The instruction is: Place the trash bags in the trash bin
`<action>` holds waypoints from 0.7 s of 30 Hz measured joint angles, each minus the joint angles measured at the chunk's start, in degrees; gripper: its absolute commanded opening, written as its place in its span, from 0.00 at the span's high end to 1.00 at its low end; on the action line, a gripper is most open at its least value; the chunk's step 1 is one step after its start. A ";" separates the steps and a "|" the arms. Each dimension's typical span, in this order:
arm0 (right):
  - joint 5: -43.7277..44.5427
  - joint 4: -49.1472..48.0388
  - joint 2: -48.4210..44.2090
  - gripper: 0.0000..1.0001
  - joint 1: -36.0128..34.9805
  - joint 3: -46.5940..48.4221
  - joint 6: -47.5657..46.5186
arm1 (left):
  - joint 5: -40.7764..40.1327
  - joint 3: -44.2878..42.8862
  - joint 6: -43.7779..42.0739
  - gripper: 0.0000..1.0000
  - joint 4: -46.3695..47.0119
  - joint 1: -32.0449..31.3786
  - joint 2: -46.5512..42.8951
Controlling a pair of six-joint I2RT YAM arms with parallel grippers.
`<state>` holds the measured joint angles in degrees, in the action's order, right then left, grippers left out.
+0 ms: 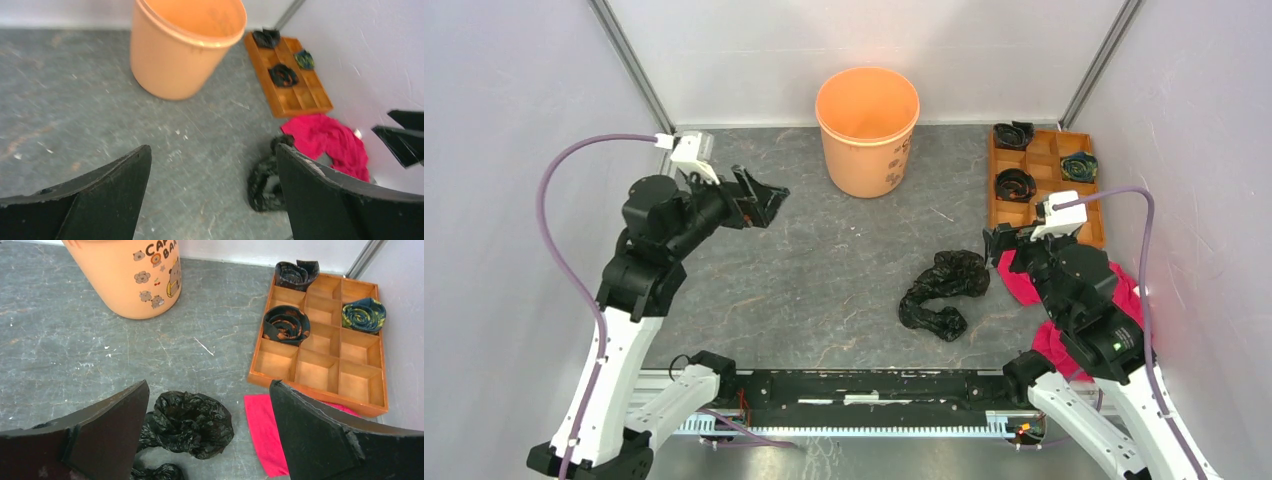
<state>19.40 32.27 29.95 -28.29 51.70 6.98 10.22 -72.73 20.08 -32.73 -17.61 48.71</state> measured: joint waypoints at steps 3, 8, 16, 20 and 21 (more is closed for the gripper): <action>0.46 -0.07 0.20 0.02 -0.20 -1.25 0.52 | 4.55 4.35 2.23 0.00 1.49 0.13 0.52; 0.24 -0.96 0.11 0.02 -0.22 -3.78 0.74 | 9.25 12.76 6.14 0.00 4.33 -1.95 1.18; -1.36 -3.76 -3.48 0.02 -0.35 -8.68 0.70 | 10.84 23.37 11.91 0.00 9.38 -10.93 1.95; -1.60 -4.42 -5.01 0.02 -0.48 -9.25 0.70 | 9.90 26.62 15.34 0.00 14.91 -17.62 3.63; -1.64 -4.42 -5.33 0.02 -0.48 -9.31 0.70 | 9.35 27.34 16.11 0.00 16.61 -19.98 4.63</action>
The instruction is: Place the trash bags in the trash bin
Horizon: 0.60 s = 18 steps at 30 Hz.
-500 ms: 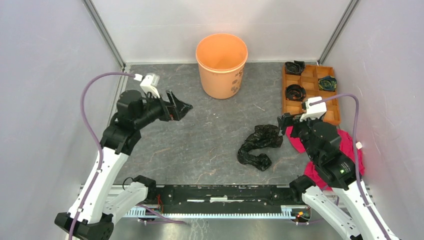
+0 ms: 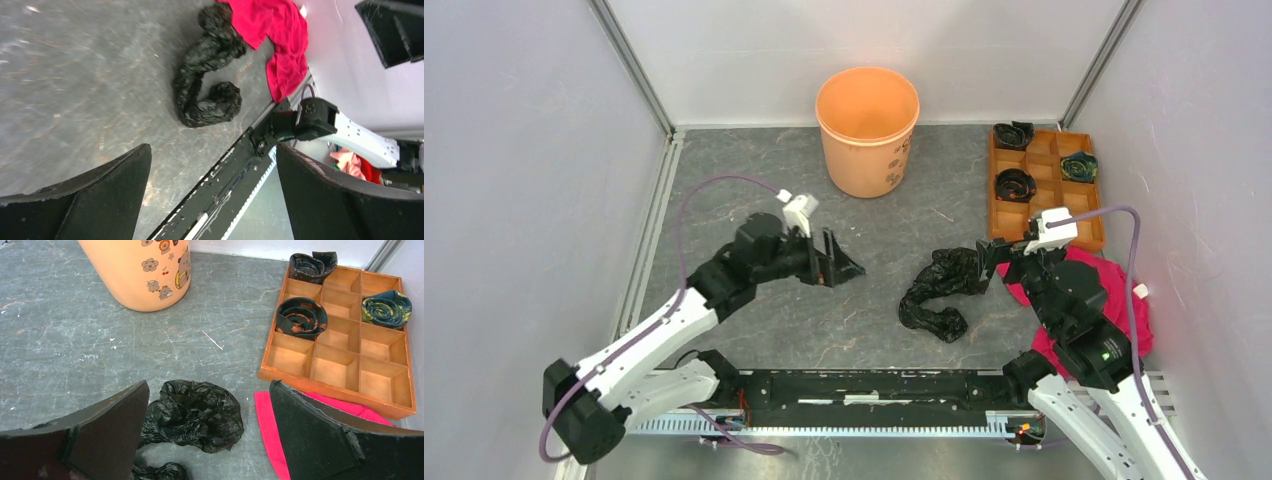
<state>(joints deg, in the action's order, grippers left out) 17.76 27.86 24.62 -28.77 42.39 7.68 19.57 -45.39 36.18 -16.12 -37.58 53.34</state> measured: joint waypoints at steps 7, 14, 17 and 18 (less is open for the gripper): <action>-0.35 1.55 -3.28 0.02 0.00 -1.18 0.17 | -6.64 -2.60 1.79 0.00 7.45 -16.17 16.37; -2.56 4.61 -5.75 0.02 0.00 -1.22 1.55 | -12.35 -17.88 1.51 0.00 9.51 -18.56 38.34; -4.26 5.84 -6.47 0.02 0.00 -1.22 2.47 | -12.24 -23.65 1.55 0.00 11.54 -17.81 45.57; -4.81 6.34 -6.88 0.02 0.00 -1.22 2.78 | -11.74 -25.16 1.73 0.00 12.61 -17.42 47.76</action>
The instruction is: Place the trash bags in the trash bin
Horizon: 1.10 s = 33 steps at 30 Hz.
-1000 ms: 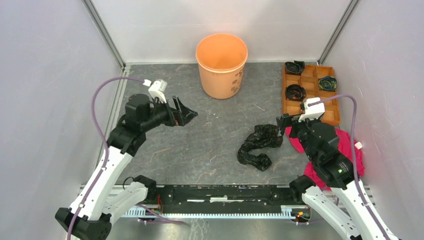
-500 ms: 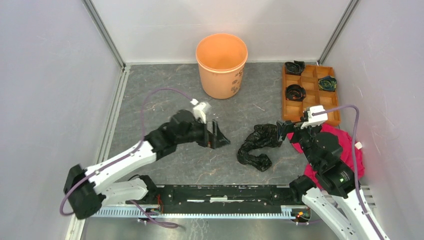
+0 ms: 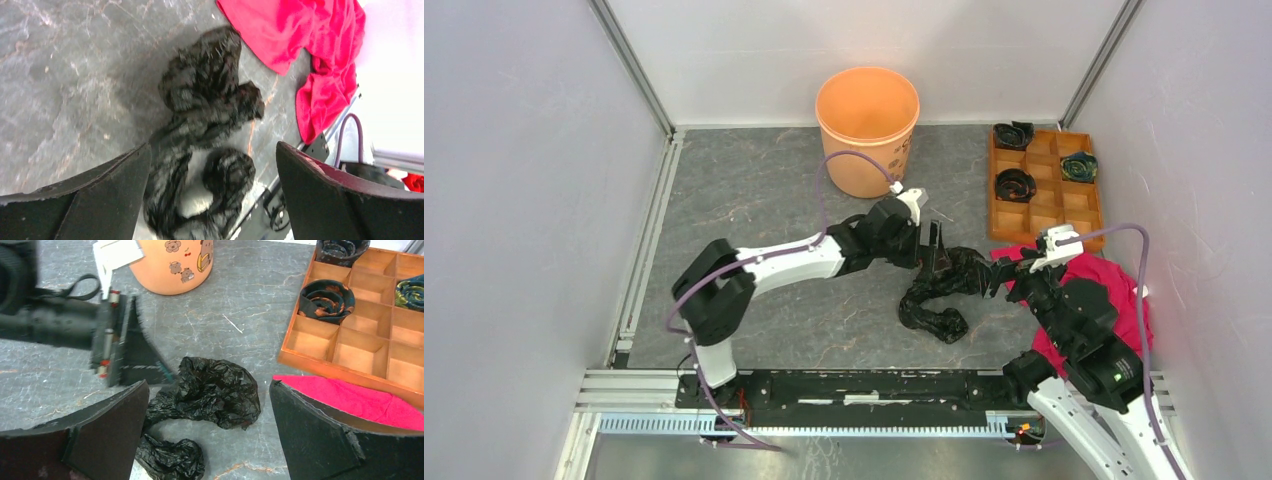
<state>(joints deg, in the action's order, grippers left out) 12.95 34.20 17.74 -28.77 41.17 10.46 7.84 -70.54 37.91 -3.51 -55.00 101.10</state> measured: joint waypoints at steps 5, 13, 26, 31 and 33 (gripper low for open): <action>-0.72 1.31 -1.70 0.02 0.00 -0.85 0.83 | 1.73 -5.97 0.72 0.12 3.04 1.73 9.75; -2.19 2.43 -1.64 0.02 0.00 -3.21 1.79 | 1.95 -9.14 1.36 0.88 2.49 3.21 14.49; -6.91 0.11 2.78 0.02 0.00 -6.71 3.61 | 1.33 -1.79 -8.09 0.98 -8.39 8.07 -11.76; -9.31 -3.21 3.67 0.02 0.00 -8.83 4.44 | -4.74 -4.48 -18.62 0.98 -19.08 7.82 -30.36; -10.60 -4.74 4.42 0.02 0.00 -9.73 4.74 | -4.59 -6.88 -21.11 0.98 -22.32 7.85 -34.51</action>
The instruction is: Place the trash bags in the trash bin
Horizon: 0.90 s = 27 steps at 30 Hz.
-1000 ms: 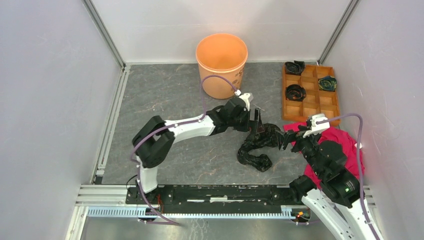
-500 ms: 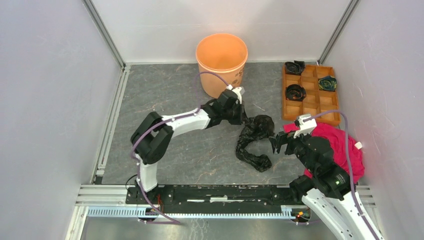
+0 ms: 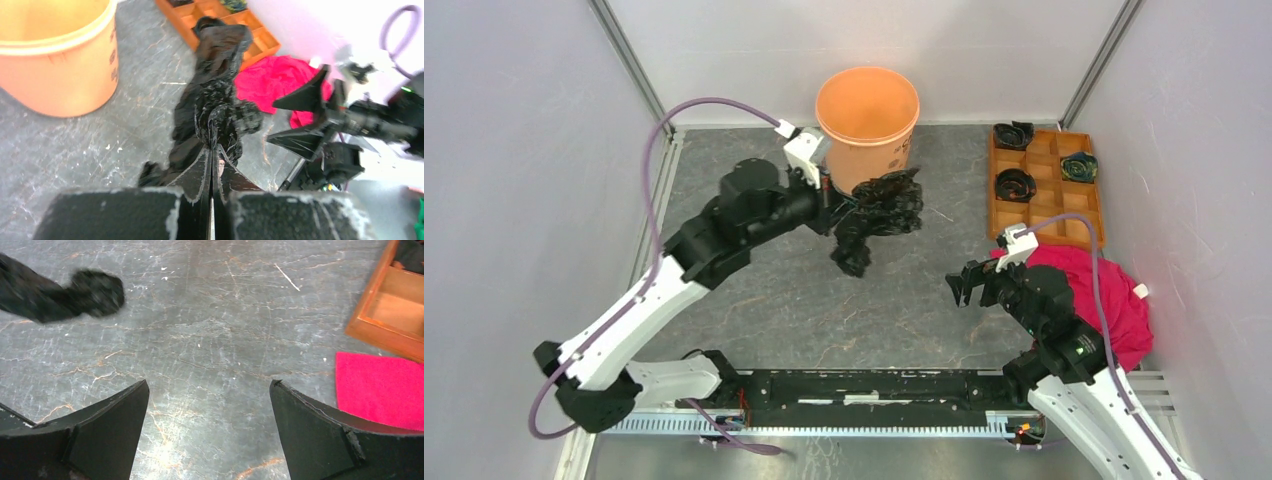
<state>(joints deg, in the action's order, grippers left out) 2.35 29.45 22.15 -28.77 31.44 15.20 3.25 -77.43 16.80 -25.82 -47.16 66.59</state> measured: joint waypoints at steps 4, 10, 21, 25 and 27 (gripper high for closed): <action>-4.90 -4.50 1.90 0.02 0.00 -2.01 0.04 | 5.51 -0.79 -3.45 0.98 -2.34 -0.66 -2.64; -12.48 -10.80 4.55 0.03 0.00 -4.13 -2.89 | 11.02 9.64 -7.04 0.98 -4.70 -3.23 0.04; -27.67 -27.98 4.87 0.02 0.00 -9.62 -14.62 | 18.25 18.03 -8.85 0.98 -8.11 -3.34 -8.02; -37.53 -40.85 4.74 0.02 -0.02 -12.09 -14.43 | 19.52 18.16 -10.08 0.98 -8.00 -3.34 -10.45; -41.68 -45.68 7.26 0.02 -0.02 -11.96 -14.40 | 19.78 18.25 -10.40 0.98 -7.98 -3.34 -10.19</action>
<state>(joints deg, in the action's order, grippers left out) -39.33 -16.23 29.41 -28.80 19.49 0.80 23.03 -59.18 6.39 -33.80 -50.50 56.40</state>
